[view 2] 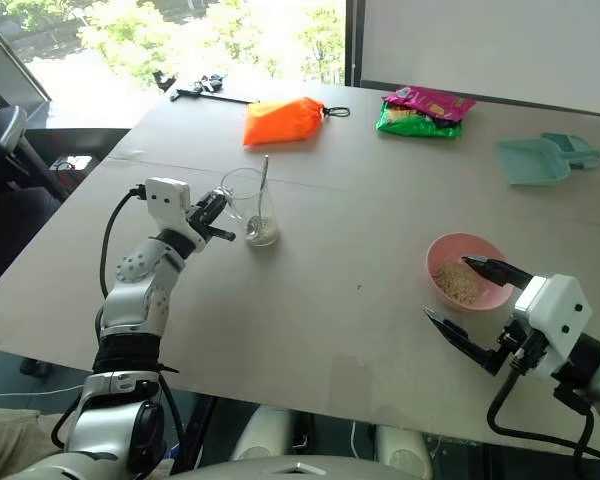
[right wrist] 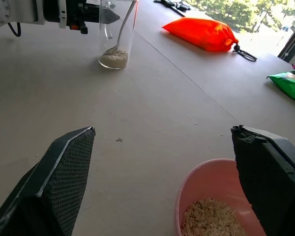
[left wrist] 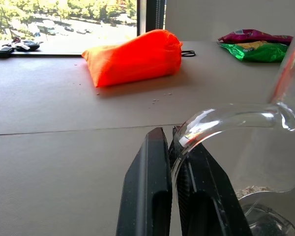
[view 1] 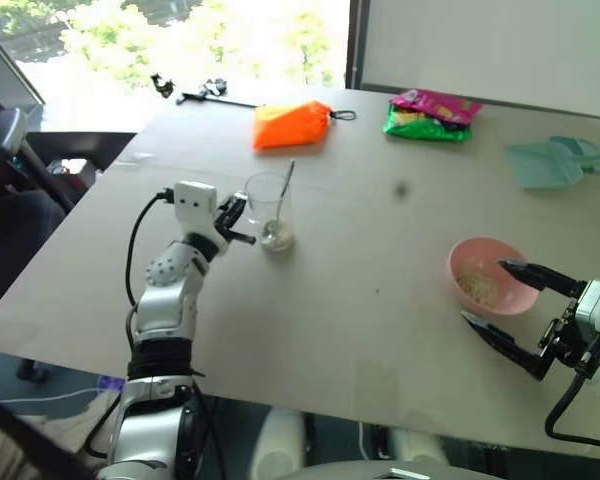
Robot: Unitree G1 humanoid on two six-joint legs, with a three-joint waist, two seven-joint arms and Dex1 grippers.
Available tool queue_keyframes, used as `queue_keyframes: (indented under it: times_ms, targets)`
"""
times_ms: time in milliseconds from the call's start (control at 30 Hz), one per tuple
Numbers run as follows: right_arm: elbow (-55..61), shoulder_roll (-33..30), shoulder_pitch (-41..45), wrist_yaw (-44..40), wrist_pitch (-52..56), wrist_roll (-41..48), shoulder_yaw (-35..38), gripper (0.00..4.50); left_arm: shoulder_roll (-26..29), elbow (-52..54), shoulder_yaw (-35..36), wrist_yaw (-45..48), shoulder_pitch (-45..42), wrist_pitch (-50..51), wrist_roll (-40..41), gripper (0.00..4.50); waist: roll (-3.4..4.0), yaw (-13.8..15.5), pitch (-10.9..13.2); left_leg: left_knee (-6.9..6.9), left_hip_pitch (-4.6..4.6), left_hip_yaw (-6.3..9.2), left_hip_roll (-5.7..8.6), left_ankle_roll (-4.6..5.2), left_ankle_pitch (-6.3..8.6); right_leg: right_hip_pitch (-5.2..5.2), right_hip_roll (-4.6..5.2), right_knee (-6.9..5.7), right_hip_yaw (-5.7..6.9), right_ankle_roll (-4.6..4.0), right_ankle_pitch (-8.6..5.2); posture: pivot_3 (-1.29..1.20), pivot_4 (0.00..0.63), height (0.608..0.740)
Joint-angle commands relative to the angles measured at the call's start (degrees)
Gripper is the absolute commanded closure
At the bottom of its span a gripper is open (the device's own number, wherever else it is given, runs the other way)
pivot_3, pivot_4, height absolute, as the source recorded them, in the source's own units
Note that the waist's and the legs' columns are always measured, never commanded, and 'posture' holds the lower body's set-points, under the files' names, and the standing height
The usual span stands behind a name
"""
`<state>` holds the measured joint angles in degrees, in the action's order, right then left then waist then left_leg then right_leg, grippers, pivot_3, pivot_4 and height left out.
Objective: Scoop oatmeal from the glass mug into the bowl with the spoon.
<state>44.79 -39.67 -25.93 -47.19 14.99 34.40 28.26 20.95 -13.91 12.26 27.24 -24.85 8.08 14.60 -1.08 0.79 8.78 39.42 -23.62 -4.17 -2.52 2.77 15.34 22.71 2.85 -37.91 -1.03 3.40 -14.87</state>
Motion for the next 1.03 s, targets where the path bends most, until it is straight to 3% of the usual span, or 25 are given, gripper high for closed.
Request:
queue_keyframes:
  times_ms: [33, 300, 767, 1033]
  targets:
    - [-0.5, 0.4, 0.4, -1.1, -3.5, -1.6, 0.9, 0.0, 0.2, 3.4, 1.3, -0.3, 0.2, 1.0, 2.0, 3.58, -0.01, 0.0, 0.0, 0.0, 0.0, 0.0, 0.0, 0.0, 0.0, 0.0, 0.0, 0.0, -0.01, 0.0, 0.0, 0.0, 0.15, 0.739]
    - [-4.0, 1.3, -0.3, -3.8, -7.2, -2.1, 1.5, 0.0, 0.7, 12.9, 2.7, -1.5, 6.0, 6.0, 5.0, 0.06, 0.0, 0.0, 0.0, 0.0, -0.03, 0.03, -0.01, -0.04, -0.03, 0.0, 0.01, 0.01, -0.02, 0.0, 0.0, 0.0, 0.15, 0.739]
    - [-22.1, 0.8, -7.5, -12.7, -15.9, -6.1, 8.6, 0.0, 9.7, 37.4, 7.1, 7.8, 28.9, 18.2, 17.7, 0.02, 0.04, 0.1, -0.1, -0.04, 0.08, -0.04, -0.25, -0.01, 0.0, -0.03, 0.1, 0.01, -0.04, -0.23, -0.12, 0.0, 0.15, 0.739]
    - [-28.0, -0.1, -10.3, -14.0, -17.8, -8.1, 10.4, 0.0, 12.6, 41.8, 7.5, 10.6, 33.9, 20.8, 21.4, 0.02, 0.17, 0.0, -0.1, -0.07, 0.15, -0.14, -0.27, 0.0, 0.01, -0.03, 0.17, 0.03, -0.09, -0.27, -0.15, 0.0, 0.15, 0.739]
